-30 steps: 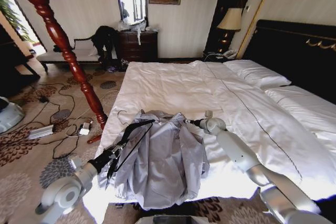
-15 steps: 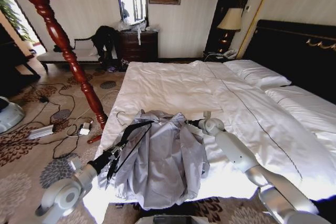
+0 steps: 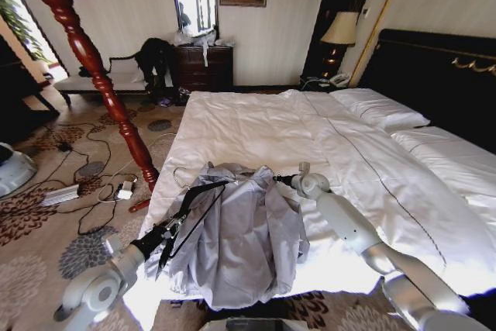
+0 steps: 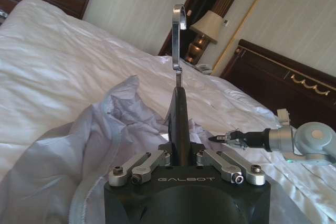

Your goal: Pick up the clothes from the bed and hang them on the clothes hanger.

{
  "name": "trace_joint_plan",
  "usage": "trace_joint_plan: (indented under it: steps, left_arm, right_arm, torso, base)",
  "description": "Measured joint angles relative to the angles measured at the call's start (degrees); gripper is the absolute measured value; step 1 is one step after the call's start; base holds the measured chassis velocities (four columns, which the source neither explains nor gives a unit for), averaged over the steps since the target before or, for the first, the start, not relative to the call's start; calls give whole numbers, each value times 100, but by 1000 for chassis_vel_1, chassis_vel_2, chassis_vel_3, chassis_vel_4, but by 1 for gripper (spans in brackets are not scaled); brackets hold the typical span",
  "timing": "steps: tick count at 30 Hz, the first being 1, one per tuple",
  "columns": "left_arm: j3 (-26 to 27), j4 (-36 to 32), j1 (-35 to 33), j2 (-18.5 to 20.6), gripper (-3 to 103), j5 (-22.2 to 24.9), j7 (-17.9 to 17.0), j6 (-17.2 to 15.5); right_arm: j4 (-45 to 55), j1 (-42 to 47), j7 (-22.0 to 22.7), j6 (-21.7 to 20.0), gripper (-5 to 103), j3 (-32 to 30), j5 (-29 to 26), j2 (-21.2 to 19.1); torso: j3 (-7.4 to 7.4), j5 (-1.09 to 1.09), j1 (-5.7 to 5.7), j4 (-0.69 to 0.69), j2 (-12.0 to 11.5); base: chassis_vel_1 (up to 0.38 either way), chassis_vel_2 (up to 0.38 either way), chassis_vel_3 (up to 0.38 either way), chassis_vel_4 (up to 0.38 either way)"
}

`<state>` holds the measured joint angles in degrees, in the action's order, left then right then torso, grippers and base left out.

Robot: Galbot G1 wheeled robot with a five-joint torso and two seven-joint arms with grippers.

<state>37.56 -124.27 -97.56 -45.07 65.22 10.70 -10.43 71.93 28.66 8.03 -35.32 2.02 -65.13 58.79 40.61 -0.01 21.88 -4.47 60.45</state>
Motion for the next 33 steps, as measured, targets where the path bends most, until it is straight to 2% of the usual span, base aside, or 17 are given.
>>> trace_joint_plan:
  steps: [4,11,16,23,25,28,33]
  left_arm:
    - [-71,19,19,130,16,59,113,-13]
    - [-497,68,197,416,16,202,306,-76]
    - [-830,128,567,595,16,376,325,-107]
    - [-1338,239,1115,732,16,684,280,-170]
    - [-1748,281,1444,820,16,908,259,-189]
    - [-2061,352,1711,865,16,955,260,-191]
    - [-2798,545,2695,904,16,1244,207,-212]
  right_arm:
    - [255,80,25,85,0,-32,102,-138]
    - [980,291,-244,707,0,-25,1030,-575]
    - [1333,392,-292,938,0,-50,1278,-761]
    - [1886,468,-309,1125,0,-162,1406,-974]
    - [2218,515,-322,1183,0,-244,1291,-1096]
    - [2388,554,-329,1215,0,-302,1249,-1175]
    - [2789,772,-446,1346,0,-565,1224,-1440]
  torso:
    - [0,1,0,1,0]
    - [0,1,0,0,1]
    - [0,1,0,1,0]
    - [0,0,0,1,0]
    - [0,0,0,2,1]
    - [0,0,0,1,0]
    - [0,1,0,0,0]
  base:
    - [0,0,0,0]
    - [0,0,0,0]
    - [0,0,0,0]
    - [0,0,0,0]
    - [0,0,0,0]
    - [0,0,0,0]
    - [0,0,0,0]
